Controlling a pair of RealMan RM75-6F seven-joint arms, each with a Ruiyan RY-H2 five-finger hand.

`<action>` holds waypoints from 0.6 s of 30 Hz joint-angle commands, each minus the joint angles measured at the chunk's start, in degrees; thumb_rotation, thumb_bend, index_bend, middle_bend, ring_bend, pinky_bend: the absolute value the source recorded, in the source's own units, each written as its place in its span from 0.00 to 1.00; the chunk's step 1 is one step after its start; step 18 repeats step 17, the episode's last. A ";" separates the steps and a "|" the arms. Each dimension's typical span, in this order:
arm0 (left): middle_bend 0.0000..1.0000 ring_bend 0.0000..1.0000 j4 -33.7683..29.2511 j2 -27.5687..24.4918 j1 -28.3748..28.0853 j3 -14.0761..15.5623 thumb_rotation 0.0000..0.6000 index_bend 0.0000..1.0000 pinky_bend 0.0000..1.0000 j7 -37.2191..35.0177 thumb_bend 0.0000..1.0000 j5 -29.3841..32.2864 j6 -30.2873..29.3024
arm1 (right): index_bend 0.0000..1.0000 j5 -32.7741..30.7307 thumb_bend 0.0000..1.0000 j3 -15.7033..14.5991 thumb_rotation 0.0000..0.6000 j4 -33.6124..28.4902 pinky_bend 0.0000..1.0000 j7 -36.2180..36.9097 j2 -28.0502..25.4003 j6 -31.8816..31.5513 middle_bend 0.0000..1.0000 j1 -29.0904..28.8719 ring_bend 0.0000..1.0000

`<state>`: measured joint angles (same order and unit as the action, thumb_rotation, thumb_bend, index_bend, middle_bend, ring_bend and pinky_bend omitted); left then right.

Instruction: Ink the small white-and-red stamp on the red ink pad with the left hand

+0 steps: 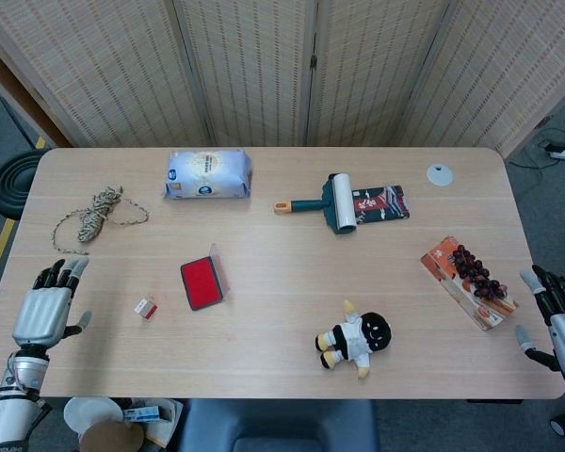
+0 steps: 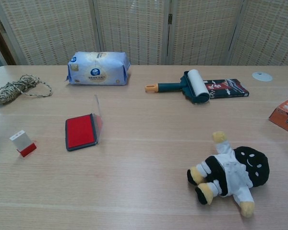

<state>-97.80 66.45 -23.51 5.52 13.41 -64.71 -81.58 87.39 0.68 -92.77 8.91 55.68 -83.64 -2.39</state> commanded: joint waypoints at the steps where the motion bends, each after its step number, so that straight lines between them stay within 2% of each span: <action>1: 0.00 0.00 7.12 -1.43 7.38 1.07 1.00 0.00 0.04 -12.89 0.30 -6.78 -3.64 | 0.02 -2.59 0.41 0.95 1.00 -0.63 0.00 -2.95 1.06 1.41 0.00 -0.47 0.00; 6: 0.00 0.00 6.35 -3.81 9.59 0.17 1.00 0.00 0.02 -15.12 0.30 -8.73 -4.99 | 0.02 -4.26 0.41 1.55 1.00 -1.36 0.00 -7.16 2.40 1.75 0.00 -0.68 0.00; 10: 0.00 0.00 5.77 -4.47 10.58 -1.01 1.00 0.00 0.00 -15.09 0.30 -7.45 -3.84 | 0.02 -5.36 0.41 1.90 1.00 -1.56 0.00 -8.75 3.02 1.99 0.00 -0.72 0.00; 18: 0.00 0.00 5.72 -4.88 11.21 -2.07 1.00 0.00 0.00 -14.44 0.30 -9.13 -2.26 | 0.02 -4.73 0.41 2.10 1.00 -2.02 0.00 -10.13 3.34 0.52 0.00 -0.31 0.00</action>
